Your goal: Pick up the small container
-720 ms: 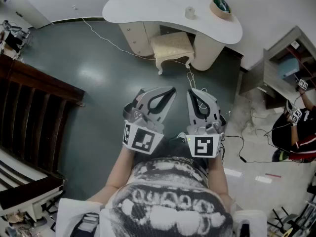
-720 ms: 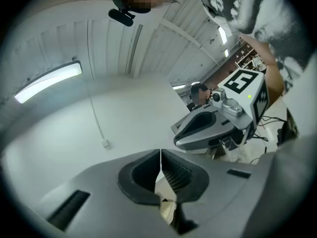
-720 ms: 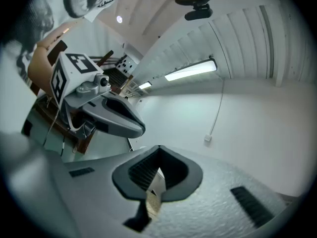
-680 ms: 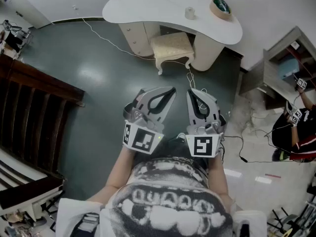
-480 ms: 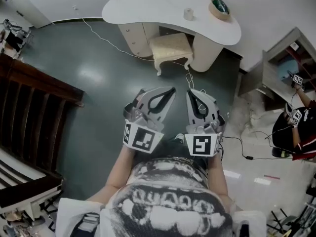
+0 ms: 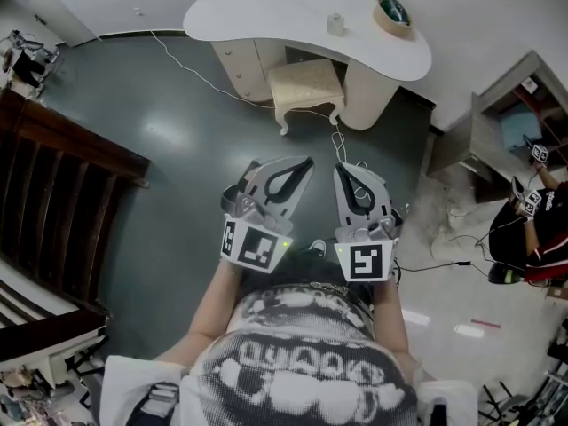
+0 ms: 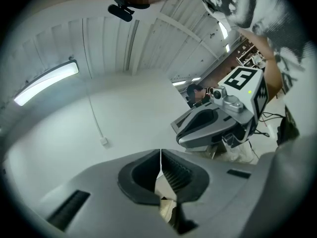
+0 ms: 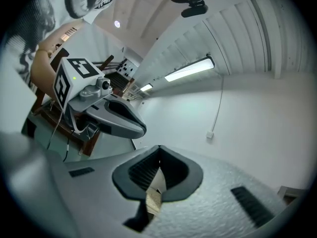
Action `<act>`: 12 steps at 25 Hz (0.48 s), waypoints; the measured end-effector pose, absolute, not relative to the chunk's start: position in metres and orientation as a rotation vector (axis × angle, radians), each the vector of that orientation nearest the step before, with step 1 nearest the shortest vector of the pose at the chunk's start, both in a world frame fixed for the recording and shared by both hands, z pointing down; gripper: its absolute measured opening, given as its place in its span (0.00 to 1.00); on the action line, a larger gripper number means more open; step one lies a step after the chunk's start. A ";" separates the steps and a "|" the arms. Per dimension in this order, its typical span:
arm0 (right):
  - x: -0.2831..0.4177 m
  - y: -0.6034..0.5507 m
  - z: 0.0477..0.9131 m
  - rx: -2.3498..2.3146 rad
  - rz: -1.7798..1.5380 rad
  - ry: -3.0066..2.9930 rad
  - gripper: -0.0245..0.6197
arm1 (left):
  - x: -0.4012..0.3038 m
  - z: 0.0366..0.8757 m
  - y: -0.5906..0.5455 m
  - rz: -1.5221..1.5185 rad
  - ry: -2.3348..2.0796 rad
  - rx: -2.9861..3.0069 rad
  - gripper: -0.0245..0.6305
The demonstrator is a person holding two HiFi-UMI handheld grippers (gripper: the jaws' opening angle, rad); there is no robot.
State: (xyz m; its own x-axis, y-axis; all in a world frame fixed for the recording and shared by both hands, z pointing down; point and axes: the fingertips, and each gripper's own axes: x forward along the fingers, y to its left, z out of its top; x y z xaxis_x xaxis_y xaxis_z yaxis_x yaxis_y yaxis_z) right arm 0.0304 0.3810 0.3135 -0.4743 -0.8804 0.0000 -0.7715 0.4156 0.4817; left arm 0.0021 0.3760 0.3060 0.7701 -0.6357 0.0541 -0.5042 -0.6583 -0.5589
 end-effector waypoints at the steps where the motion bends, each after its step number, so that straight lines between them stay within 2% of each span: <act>1: 0.032 0.383 0.314 1.434 -0.628 -2.423 0.04 | 0.003 0.307 0.378 -0.338 0.858 -2.433 0.05; 12: 0.057 0.392 0.326 1.368 -0.610 -2.473 0.04 | 0.026 0.320 0.392 -0.386 0.906 -2.409 0.05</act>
State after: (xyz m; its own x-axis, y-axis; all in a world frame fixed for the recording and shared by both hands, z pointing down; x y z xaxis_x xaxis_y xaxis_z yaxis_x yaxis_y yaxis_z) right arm 0.0574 0.3925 0.3259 -0.5277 -0.8493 0.0154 -0.7447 0.4713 0.4726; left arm 0.0260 0.3919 0.3198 0.7340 -0.6748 0.0767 -0.5224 -0.6331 -0.5713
